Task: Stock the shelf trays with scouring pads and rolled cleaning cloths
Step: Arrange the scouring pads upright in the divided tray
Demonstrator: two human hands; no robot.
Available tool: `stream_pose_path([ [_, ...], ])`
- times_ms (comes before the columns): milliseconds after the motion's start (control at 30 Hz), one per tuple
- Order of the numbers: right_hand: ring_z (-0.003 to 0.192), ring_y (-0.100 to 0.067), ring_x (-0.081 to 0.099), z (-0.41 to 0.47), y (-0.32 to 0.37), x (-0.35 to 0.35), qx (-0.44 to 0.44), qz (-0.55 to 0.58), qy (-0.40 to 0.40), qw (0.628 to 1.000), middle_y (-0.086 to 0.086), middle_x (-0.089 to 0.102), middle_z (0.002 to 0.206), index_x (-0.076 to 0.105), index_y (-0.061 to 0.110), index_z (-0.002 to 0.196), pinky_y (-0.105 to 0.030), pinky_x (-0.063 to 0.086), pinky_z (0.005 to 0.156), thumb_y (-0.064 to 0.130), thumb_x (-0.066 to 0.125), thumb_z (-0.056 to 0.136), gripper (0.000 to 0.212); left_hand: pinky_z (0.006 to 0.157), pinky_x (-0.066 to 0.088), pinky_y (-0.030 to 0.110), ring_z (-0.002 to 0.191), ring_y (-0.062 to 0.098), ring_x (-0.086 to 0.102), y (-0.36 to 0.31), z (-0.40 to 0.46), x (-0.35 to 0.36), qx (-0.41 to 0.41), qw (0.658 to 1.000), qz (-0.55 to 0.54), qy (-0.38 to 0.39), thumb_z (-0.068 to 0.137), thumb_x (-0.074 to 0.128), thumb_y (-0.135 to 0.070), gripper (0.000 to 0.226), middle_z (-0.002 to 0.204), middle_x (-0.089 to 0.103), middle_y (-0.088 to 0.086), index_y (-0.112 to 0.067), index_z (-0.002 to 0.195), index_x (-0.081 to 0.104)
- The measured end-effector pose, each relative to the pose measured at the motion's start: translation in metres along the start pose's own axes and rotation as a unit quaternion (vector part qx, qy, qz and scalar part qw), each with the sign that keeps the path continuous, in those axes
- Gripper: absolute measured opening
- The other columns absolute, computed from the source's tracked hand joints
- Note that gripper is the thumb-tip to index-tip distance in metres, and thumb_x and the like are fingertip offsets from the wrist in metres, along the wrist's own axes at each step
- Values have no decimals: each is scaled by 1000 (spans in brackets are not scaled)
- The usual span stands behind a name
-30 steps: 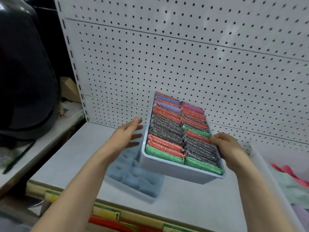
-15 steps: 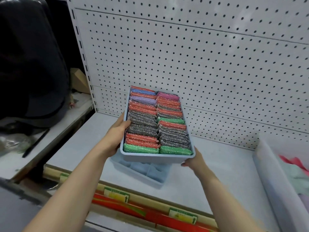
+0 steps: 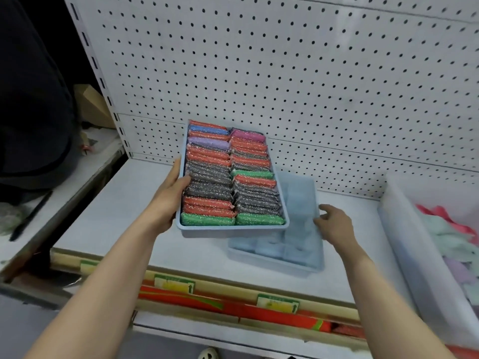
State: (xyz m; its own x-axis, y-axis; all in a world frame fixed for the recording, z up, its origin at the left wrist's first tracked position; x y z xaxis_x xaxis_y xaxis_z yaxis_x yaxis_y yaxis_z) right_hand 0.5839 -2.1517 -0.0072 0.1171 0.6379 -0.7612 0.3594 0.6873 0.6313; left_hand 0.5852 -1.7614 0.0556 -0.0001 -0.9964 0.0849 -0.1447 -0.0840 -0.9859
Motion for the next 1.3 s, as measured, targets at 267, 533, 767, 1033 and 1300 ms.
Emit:
stream_pose_path([
  [267,92,-36,65,19,-53,-51,24,-48,-53,997,-12,73,94,64,17,126,-39,52,80,8,54,81,46,87,57,43,112,25,66,24,2,20,-33,997,-7,70,105,33,-22,43,129,64,-3,-44,142,38],
  [533,108,-39,59,33,-65,-60,4,-131,-67,989,-19,65,121,54,15,137,-37,45,83,5,46,89,50,91,54,46,113,25,65,48,1,8,-75,993,21,91,105,36,-26,41,131,63,-3,-45,142,39],
  [767,102,-39,61,34,-62,-48,4,-148,-55,987,-18,68,115,56,16,133,-37,44,81,8,48,87,47,73,54,27,102,11,64,76,1,-13,-108,991,77,7,106,32,-12,43,119,64,-7,-33,141,44],
  [1033,99,-38,60,25,-63,-41,25,-108,-51,992,-15,70,101,47,21,141,-41,48,85,6,48,87,56,118,24,37,146,24,25,50,7,-14,56,895,437,-71,103,36,-9,54,159,27,6,-17,154,22],
  [1300,111,-41,56,21,-56,-42,30,-124,-63,990,-18,62,127,40,20,148,-39,43,90,3,40,90,60,115,-9,63,145,39,-21,84,-15,97,115,687,701,153,83,4,-81,78,161,-18,-1,-45,152,-5],
])
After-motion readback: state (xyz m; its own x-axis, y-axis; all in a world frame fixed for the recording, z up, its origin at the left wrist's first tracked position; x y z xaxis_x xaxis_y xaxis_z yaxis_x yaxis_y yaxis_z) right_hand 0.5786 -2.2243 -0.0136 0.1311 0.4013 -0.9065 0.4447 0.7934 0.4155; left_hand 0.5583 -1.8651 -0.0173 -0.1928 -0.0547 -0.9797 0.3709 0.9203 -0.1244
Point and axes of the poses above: each hand's wrist, its own z-axis towards the middle knuckle, its own x-axis out of the palm, y = z × x, the point moved 9 cm from there along z, towards the middle knuckle
